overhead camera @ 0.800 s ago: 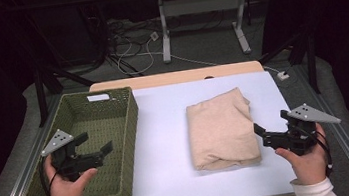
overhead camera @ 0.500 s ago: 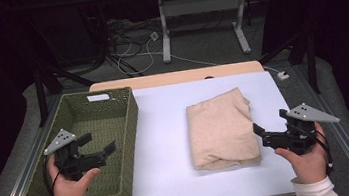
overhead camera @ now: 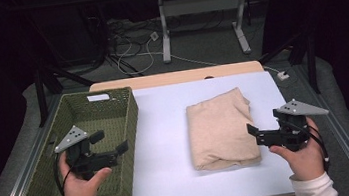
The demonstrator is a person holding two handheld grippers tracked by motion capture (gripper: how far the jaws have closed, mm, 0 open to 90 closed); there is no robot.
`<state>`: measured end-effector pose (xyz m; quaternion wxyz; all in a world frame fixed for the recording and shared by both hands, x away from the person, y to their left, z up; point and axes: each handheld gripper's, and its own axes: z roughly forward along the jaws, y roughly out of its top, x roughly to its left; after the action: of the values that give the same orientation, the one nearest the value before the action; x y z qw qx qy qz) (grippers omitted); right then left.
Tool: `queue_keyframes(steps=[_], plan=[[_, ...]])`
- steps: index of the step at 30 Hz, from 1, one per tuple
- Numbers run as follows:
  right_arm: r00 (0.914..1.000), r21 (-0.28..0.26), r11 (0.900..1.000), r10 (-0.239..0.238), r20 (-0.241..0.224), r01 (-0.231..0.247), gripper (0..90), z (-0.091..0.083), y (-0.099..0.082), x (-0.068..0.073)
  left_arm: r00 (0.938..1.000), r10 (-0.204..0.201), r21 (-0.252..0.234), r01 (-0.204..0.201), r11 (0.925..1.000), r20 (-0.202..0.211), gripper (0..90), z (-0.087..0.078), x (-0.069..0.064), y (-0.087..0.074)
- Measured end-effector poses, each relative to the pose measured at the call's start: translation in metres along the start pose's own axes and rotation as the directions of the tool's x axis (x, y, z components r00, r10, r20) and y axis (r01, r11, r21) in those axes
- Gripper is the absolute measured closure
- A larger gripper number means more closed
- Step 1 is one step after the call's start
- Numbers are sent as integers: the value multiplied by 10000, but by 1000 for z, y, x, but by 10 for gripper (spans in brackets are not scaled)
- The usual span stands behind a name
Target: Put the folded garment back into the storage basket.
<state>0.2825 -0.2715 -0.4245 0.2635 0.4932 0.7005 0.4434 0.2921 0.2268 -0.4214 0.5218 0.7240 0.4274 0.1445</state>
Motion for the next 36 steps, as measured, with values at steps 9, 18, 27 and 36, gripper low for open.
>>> queue_keyframes(steps=[9,18,27,36], plan=[[9994,205,9997,164,-292,-158,14,14,27,-9,9990,236,490,-254,9985,370,9,27,-15,11],[9984,324,9991,287,-491,-271,14,30,44,-16,9962,227,789,-293,9965,835,9,54,-30,23],[9950,751,9965,444,-889,-378,16,46,43,-20,9946,130,1472,-282,9887,1029,9,82,-42,27],[9888,746,9905,1217,-861,-1154,29,50,33,-30,9886,-146,1703,-113,9853,1496,9,109,-54,35]])
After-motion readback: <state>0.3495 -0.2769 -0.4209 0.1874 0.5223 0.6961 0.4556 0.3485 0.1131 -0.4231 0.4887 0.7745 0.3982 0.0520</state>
